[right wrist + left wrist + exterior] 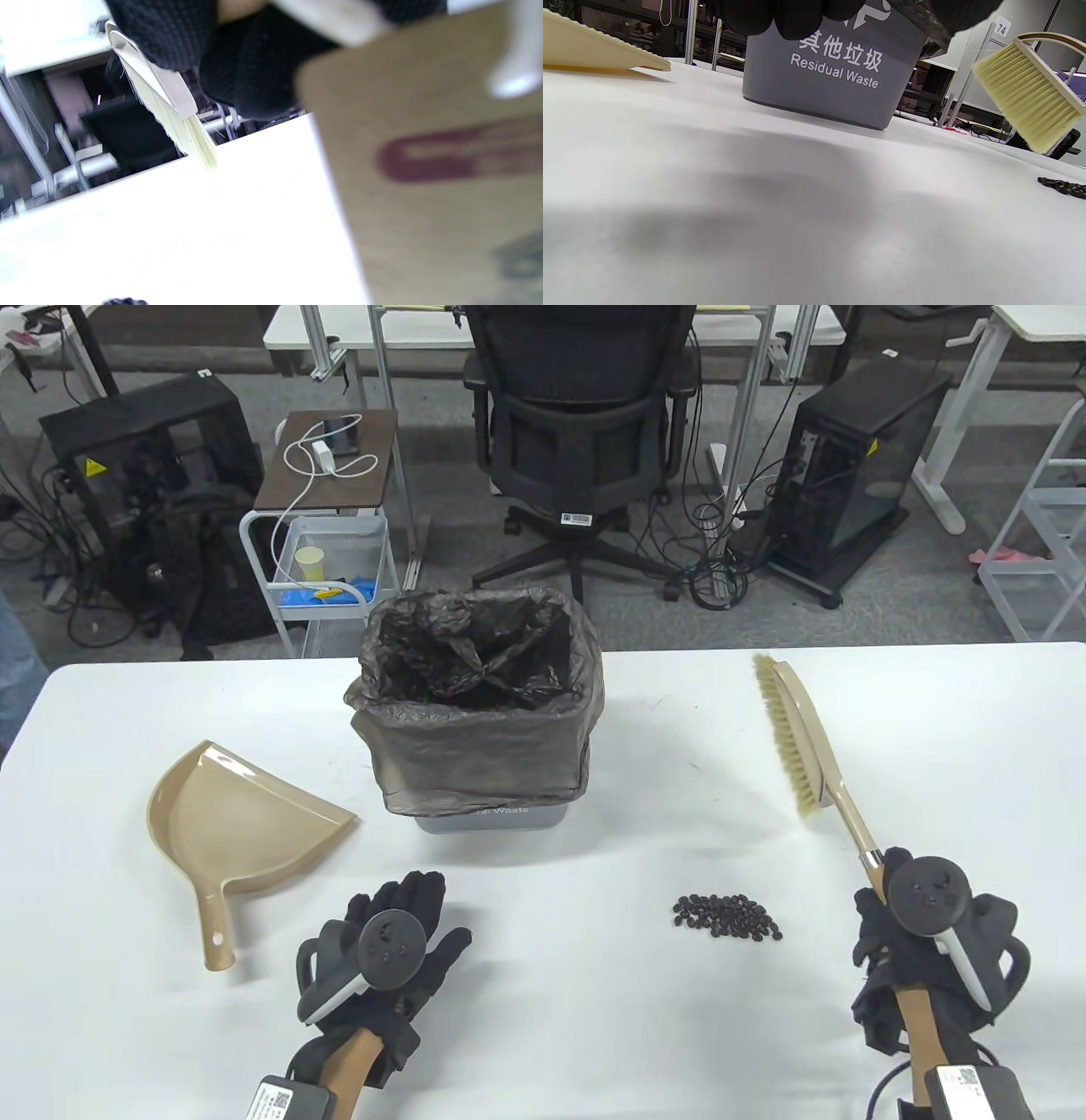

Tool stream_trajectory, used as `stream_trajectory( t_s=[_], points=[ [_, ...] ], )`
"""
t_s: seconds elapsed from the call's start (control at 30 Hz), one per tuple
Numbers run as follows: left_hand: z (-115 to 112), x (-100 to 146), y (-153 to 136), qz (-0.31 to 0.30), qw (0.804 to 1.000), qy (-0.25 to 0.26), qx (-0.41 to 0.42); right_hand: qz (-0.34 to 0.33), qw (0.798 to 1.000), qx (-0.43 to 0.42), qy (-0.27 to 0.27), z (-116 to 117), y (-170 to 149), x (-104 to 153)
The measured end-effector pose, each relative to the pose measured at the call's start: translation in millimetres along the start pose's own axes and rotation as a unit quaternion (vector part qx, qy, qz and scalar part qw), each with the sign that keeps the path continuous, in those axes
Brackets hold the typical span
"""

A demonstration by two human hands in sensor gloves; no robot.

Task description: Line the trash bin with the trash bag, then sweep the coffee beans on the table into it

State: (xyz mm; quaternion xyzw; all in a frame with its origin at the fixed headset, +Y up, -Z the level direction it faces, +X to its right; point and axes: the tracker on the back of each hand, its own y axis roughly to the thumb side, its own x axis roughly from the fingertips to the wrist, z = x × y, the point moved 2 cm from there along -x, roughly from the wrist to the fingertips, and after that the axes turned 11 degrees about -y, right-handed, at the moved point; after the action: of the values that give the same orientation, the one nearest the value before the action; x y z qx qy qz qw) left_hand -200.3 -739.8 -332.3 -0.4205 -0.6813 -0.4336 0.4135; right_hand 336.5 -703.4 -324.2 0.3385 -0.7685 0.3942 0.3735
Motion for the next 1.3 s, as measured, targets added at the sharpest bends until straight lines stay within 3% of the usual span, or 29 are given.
stream_trajectory(
  t_s=[0.07, 0.17, 0.4, 0.57, 0.7, 0.77, 0.83, 1.03, 1.3],
  points=[
    [0, -1, -1, 0.002, 1.000, 0.001, 0.003, 0.020, 0.997, -0.069, -0.016, 17, -14, 6],
    [1, -3, -7, 0.013, 1.000, 0.003, 0.012, 0.019, 0.997, -0.067, -0.043, 30, -30, 15],
    [22, 3, -47, 0.079, 0.993, 0.043, 0.079, 0.016, 0.996, -0.076, -0.042, 15, -38, 18],
    [49, 30, -93, 0.155, 0.971, 0.123, 0.136, 0.008, 0.995, -0.085, -0.060, 10, -36, 21],
    [51, 47, -136, 0.294, 0.946, 0.081, 0.107, 0.017, 0.995, -0.087, -0.052, 12, -38, 21],
    [47, 49, -154, 0.327, 0.933, 0.040, 0.142, 0.026, 0.996, -0.074, -0.048, 14, -40, 21],
    [43, 50, -170, 0.348, 0.921, 0.038, 0.172, 0.032, 0.996, -0.069, -0.045, 16, -42, 21],
    [25, 41, -196, 0.376, 0.899, -0.004, 0.225, 0.036, 0.996, -0.072, -0.045, 16, -44, 21],
    [28, 49, -204, 0.368, 0.882, 0.097, 0.276, 0.036, 0.996, -0.072, -0.046, 17, -45, 21]
  ],
)
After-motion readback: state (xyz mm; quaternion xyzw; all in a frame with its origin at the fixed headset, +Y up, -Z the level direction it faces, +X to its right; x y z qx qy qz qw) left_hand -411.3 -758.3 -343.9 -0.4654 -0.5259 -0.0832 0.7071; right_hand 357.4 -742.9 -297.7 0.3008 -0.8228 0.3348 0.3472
